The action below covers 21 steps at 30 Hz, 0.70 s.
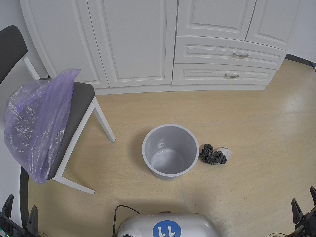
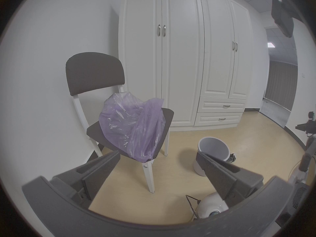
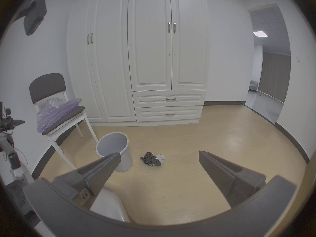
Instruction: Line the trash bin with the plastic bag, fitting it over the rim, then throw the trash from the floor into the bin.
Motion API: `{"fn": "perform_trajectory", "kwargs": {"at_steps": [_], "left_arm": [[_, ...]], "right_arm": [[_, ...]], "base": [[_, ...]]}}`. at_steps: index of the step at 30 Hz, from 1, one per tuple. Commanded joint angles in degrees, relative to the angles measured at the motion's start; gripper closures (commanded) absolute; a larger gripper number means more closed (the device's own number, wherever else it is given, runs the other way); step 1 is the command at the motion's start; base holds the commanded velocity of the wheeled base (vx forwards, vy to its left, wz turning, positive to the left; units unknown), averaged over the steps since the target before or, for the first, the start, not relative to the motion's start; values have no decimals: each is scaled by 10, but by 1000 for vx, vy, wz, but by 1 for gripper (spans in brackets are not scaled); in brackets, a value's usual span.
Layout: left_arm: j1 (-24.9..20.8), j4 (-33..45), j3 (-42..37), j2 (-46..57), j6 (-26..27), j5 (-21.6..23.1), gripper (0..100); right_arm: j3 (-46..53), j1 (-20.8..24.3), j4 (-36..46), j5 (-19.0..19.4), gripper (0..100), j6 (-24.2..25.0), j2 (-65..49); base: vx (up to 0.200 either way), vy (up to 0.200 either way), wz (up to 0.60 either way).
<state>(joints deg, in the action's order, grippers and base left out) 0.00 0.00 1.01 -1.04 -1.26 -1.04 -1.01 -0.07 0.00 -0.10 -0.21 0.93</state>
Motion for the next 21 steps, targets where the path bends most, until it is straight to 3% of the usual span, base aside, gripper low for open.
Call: {"fn": "perform_trajectory", "kwargs": {"at_steps": [1, 21], "left_arm": [[0, 0, -10, 10, 4, 1, 0], [0, -1, -10, 10, -6, -2, 0]], "right_arm": [[9, 1, 0, -2, 0, 7, -9], [10, 1, 0, -1, 0, 4, -8]], "base": [[0, 0, 0], [0, 0, 0]]}}
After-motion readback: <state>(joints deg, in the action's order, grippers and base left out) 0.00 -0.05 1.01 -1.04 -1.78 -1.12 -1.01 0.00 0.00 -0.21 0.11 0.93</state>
